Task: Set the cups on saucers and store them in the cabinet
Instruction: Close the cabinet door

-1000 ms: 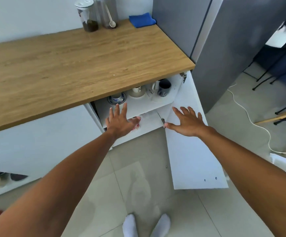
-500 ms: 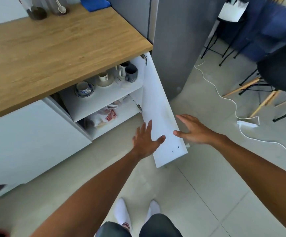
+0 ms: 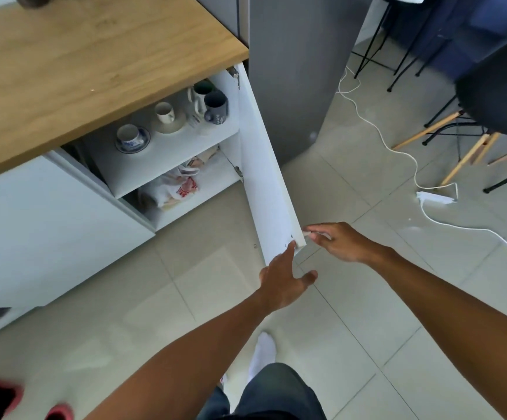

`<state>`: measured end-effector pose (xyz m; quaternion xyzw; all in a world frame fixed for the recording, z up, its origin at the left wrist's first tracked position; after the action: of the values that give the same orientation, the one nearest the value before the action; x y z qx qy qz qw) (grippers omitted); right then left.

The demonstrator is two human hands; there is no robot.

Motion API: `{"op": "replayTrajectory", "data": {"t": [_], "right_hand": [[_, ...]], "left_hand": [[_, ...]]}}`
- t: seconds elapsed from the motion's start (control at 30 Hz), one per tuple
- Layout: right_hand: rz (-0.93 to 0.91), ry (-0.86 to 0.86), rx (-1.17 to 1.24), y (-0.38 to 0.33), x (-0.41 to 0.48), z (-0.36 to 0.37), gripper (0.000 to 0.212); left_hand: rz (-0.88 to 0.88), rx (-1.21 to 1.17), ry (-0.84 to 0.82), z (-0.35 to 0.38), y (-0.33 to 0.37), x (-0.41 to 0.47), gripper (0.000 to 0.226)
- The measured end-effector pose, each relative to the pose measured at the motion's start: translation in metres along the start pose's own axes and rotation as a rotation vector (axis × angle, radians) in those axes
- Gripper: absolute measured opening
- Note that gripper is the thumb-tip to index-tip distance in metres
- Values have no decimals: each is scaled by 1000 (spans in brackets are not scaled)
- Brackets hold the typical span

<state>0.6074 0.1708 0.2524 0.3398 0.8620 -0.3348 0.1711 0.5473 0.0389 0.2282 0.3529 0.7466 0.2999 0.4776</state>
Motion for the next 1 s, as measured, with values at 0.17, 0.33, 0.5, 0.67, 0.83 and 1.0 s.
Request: {"op": "replayTrajectory", "data": {"t": [0.17, 0.33, 0.5, 0.67, 0.83, 1.0], "right_hand": [[-58, 55, -51, -8, 10, -2, 32], [-121, 12, -83, -31, 31, 9, 26], [-249, -85, -120, -80, 54, 34, 25], [-399, -86, -171, -146, 83, 63, 21], [-433, -91, -94, -212, 116, 90, 22], [-434, -120, -80, -272, 152, 108, 23]], "left_hand": [[-18, -41, -32, 9, -6, -10, 87], [-48, -135, -6, -6, -23, -19, 88], [-87, -212, 69, -38, -62, -33, 95], [-83, -191, 212, -98, -89, -60, 76], [-114, -158, 297, -164, -125, -73, 82], [-157, -124, 328, -227, -160, -75, 95]]}}
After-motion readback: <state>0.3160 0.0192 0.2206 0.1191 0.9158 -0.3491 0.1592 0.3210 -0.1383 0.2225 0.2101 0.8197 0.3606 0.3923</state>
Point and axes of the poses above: each hand's wrist, its own x-axis towards the middle knuckle, its own z-axis out of the palm, y = z × x, the point moved 10 cm from there along x, towards the middle knuckle, and after that the axes turned 10 degrees about -x, right-handed, at the moved point
